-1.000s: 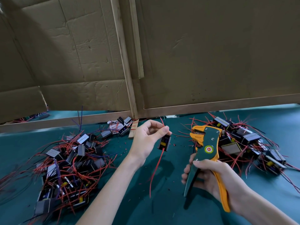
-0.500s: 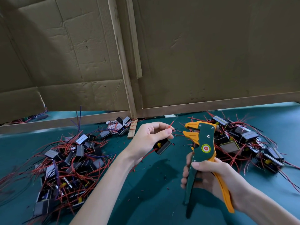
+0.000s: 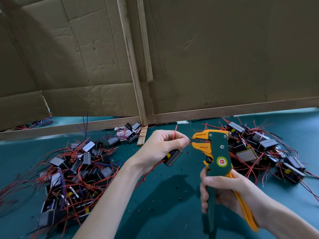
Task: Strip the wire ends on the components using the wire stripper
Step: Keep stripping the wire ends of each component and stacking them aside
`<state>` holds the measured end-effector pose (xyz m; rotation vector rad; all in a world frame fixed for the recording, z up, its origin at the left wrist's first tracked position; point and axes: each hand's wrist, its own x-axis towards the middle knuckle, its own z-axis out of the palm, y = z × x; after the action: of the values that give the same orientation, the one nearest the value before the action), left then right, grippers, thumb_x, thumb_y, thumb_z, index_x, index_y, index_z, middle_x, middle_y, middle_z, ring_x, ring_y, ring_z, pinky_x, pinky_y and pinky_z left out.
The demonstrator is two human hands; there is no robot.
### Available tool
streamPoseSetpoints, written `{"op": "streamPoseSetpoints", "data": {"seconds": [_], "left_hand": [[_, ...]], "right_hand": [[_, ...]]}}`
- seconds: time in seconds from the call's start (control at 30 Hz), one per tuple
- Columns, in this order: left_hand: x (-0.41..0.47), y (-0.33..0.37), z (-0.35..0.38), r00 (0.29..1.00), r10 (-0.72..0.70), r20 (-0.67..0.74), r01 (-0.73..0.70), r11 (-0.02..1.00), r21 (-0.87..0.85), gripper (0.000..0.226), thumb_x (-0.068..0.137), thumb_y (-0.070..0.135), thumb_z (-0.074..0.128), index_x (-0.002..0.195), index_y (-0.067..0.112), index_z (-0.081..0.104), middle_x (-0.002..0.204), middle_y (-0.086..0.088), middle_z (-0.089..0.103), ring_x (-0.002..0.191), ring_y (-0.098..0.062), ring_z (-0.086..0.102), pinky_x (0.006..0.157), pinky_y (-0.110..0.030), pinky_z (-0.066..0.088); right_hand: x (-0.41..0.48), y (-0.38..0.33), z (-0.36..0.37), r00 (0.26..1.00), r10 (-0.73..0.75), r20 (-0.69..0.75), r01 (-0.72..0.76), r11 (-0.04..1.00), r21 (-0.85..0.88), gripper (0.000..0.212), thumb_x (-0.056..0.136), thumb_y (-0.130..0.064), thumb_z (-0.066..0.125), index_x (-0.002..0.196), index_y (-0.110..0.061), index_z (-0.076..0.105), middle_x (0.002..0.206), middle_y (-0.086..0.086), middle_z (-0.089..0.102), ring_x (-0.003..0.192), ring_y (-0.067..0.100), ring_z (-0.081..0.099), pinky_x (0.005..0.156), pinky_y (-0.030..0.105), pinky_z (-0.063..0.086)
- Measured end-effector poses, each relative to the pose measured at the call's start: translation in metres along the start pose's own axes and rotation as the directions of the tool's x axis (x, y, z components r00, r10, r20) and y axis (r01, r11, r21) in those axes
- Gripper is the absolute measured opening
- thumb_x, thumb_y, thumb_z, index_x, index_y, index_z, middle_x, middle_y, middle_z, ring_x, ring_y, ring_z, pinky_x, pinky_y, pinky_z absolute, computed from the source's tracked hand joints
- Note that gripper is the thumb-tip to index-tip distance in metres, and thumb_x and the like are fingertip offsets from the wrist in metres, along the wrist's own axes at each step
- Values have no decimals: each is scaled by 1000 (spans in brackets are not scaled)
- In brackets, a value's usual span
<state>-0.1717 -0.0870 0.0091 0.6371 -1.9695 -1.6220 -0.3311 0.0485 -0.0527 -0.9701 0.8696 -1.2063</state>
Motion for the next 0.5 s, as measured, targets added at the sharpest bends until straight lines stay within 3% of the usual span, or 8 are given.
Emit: {"op": "streamPoseSetpoints", "data": {"seconds": [0.13, 0.27, 0.33, 0.4, 0.5], "left_hand": [[-1, 1, -1, 1000, 15, 18, -15, 1000, -2, 13, 73, 34, 72, 76, 22, 73, 81, -6, 61, 79, -21, 51, 65, -21, 40], [1, -1, 1, 999, 18, 31, -17, 1000, -25, 13, 79, 32, 69, 82, 20, 73, 76, -3, 62, 63, -11, 53, 54, -16, 39], [3, -7, 6, 1000, 9, 2, -9, 1000, -15, 19, 79, 36, 64, 83, 21, 75, 75, 3, 66, 66, -10, 53, 58, -18, 39], [5, -15, 9, 999, 13, -40, -13, 1000, 7, 24, 85, 35, 58, 86, 18, 74, 71, 10, 67, 65, -5, 53, 60, -18, 39], [7, -20, 7, 996, 45, -83, -37, 995, 88, 23, 96, 26, 50, 98, 21, 72, 75, 7, 63, 65, 0, 55, 61, -11, 40]], "right_hand": [[-5, 1, 12, 988, -28, -149, 21, 998, -53, 33, 63, -31, 83, 65, -8, 59, 56, 22, 52, 47, 31, 54, 51, 37, 50], [-3, 7, 19, 928, -144, -343, 91, 982, -166, 46, 66, -28, 81, 50, -5, 45, 45, 15, 40, 37, 24, 39, 42, 30, 39], [-2, 6, 19, 939, -135, -315, 100, 987, -124, 41, 66, -24, 83, 52, -6, 48, 48, 15, 43, 40, 25, 41, 44, 31, 42], [-1, 3, 18, 978, -88, -187, 100, 994, 54, 26, 66, -18, 83, 66, -5, 61, 62, 21, 53, 52, 32, 54, 55, 41, 52], [4, 2, 9, 991, -79, -107, 94, 985, 145, 30, 61, -17, 85, 83, -5, 68, 79, 25, 60, 72, 40, 63, 73, 50, 56]]}}
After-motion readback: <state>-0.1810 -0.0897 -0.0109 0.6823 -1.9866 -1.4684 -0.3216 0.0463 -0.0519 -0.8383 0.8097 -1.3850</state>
